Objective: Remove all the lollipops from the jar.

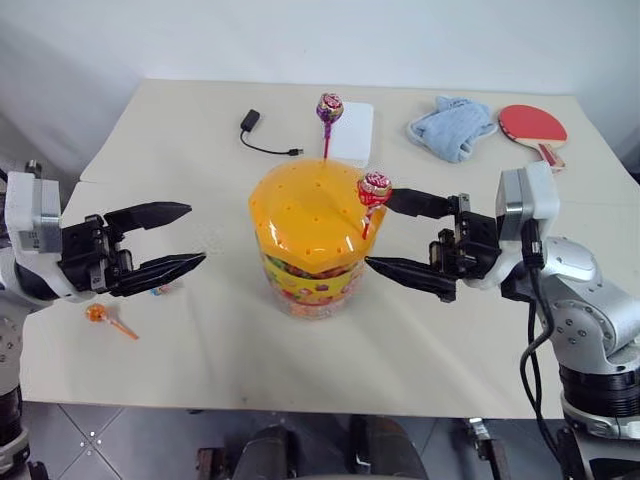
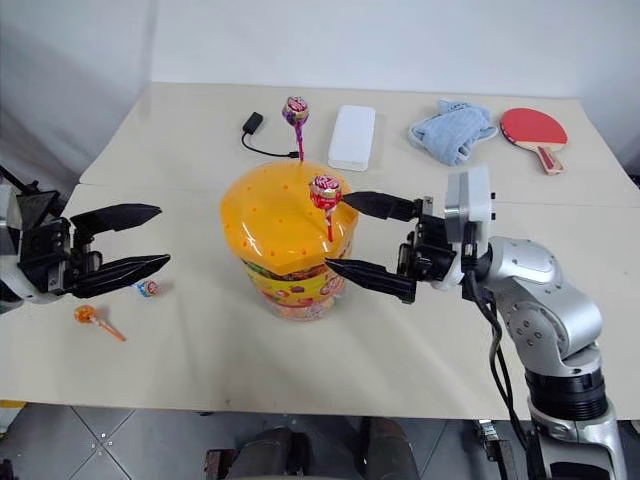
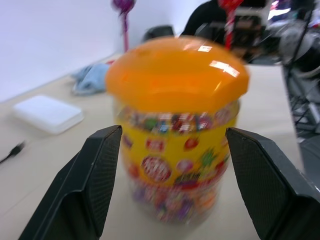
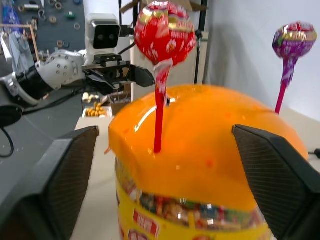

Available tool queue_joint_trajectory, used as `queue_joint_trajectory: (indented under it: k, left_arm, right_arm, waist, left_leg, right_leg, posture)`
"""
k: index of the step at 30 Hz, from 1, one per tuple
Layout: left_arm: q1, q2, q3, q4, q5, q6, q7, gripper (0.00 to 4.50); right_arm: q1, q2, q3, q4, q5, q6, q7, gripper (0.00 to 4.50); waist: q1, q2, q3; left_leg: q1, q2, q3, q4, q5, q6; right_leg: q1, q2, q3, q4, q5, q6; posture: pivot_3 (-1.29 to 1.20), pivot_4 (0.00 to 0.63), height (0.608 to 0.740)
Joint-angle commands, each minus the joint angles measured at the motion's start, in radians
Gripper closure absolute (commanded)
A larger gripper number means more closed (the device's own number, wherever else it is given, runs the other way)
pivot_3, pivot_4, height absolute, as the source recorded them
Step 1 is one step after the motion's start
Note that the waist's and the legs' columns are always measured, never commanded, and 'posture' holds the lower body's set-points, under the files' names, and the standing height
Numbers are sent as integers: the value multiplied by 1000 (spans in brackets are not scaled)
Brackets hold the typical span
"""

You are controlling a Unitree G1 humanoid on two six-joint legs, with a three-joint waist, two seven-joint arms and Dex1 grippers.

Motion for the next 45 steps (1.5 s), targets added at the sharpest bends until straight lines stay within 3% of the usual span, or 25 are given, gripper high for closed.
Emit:
queue_joint_trajectory:
  k: [1,10,11,17,19,23,25,30,34,37,42,45]
  left_arm:
    - [-21,-8,2,-27,-50,12,22,969]
    - [-72,-49,-40,-14,-62,7,47,969]
    - [-79,-53,-40,-11,-69,11,48,969]
    - [-125,-46,-41,-5,-141,69,61,969]
    - [-128,-40,-50,15,-115,50,47,969]
    - [-130,-34,-73,41,-79,27,20,969]
    - [-126,-33,-92,51,-52,9,1,969]
    - [-127,-40,-128,76,-2,-27,-29,969]
    - [-132,-40,-145,89,18,-44,-43,969]
    - [-135,-36,-145,92,20,-45,-45,969]
    - [-140,-28,-137,102,22,-43,-51,969]
    - [-133,-24,-119,104,18,-38,-45,969]
  right_arm:
    - [-15,14,-1,-28,-1,-15,2,1237]
    - [-46,45,1,-5,-39,-39,-5,4310]
    - [-50,45,-8,-1,-31,-35,-5,4455]
    - [-100,-39,-245,73,275,131,-96,4455]
    - [-86,-118,-325,129,276,162,-110,4455]
    - [45,-350,-292,288,-16,154,-94,4455]
    - [106,-415,-243,356,-124,168,-127,4455]
    - [194,-477,-57,455,-438,145,-240,4455]
    - [203,-444,-16,514,-497,195,-255,4455]
    - [228,-438,-26,540,-507,191,-230,3810]
    - [268,-452,-74,536,-514,180,-195,2121]
    - [301,-460,-161,522,-492,73,-125,1158]
  waist:
    - [0,0,0]
    - [8,0,0]
    - [9,0,0]
    - [12,0,0]
    - [16,0,0]
    - [15,0,0]
    - [13,-1,0]
    - [8,0,0]
    - [10,2,1]
    - [12,2,1]
    - [16,2,1]
    - [16,2,1]
  left_leg:
    - [0,0,0,0,0,0]
    - [0,0,0,1,0,0]
    - [0,0,0,1,0,0]
    - [0,0,0,2,0,0]
    - [0,0,-1,1,0,0]
    - [0,0,0,0,0,0]
    - [0,0,1,0,0,0]
    - [1,1,6,0,1,0]
    - [1,2,7,0,1,-1]
    - [1,2,7,0,1,-1]
    - [0,2,3,1,1,-1]
    - [0,2,3,1,1,-1]
  right_leg:
    - [0,0,0,0,0,0]
    - [0,2,0,0,0,0]
    - [0,2,0,0,0,0]
    - [1,1,0,0,0,1]
    - [1,1,-1,-1,0,1]
    - [2,2,0,-2,0,1]
    - [2,2,0,-2,0,1]
    - [0,2,2,-1,0,1]
    - [-2,4,1,0,0,1]
    - [-1,4,1,-1,0,1]
    - [1,4,1,-2,0,1]
    - [1,4,1,-2,0,1]
  posture:
    - [0,150,740]
    - [0,150,740]
    - [0,150,740]
    - [0,150,740]
    - [0,150,740]
    - [0,150,740]
    - [0,150,740]
    - [0,150,740]
    - [0,150,740]
    - [0,150,740]
    - [0,150,740]
    - [0,150,740]
